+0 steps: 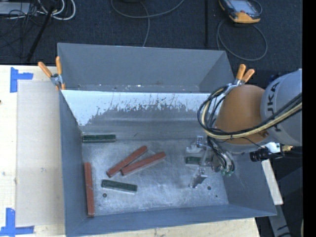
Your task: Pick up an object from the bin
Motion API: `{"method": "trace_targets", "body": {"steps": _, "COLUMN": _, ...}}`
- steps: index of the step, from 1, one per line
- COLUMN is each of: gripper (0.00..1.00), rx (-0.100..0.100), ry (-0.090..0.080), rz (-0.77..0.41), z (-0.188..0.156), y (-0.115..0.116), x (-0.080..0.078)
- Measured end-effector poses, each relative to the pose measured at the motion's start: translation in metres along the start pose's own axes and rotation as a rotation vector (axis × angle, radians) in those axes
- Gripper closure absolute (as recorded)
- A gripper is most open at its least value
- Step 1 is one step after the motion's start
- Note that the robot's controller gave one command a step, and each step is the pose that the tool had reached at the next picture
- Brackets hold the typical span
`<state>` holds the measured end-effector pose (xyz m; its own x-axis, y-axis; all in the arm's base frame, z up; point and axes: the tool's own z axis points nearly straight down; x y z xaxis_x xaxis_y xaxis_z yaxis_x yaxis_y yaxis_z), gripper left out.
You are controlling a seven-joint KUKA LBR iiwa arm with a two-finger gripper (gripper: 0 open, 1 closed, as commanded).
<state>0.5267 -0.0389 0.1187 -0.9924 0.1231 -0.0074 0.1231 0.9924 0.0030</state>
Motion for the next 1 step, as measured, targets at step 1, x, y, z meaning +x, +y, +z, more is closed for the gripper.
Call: {"method": "trace_targets", "body": {"steps": 1, "gripper": 0.00, "rx": 0.003, "ry": 0.013, "rz": -0.017, "z": 0.0029, "y": -0.0388, "x": -0.0339}}
